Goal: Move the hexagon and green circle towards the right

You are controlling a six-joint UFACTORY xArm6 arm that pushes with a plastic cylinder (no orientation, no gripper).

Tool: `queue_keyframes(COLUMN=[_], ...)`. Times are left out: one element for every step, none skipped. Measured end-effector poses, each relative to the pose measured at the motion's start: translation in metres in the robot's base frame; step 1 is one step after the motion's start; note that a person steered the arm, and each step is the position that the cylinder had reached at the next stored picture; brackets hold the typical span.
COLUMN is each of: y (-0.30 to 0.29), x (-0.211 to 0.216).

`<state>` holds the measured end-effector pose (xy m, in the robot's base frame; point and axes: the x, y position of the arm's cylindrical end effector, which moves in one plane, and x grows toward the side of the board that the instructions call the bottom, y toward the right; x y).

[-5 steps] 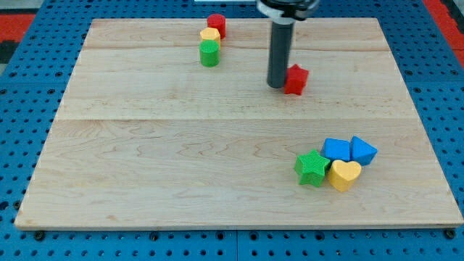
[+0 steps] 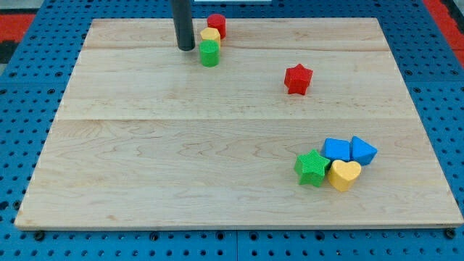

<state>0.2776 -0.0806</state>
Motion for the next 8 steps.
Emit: queue_keyframes(y=[0.029, 0.097, 0.027, 0.057, 0.126, 0.168, 0.039, -0.048], x=[0.009, 0.009, 0.018, 0.027, 0.027, 0.028, 0.028, 0.018])
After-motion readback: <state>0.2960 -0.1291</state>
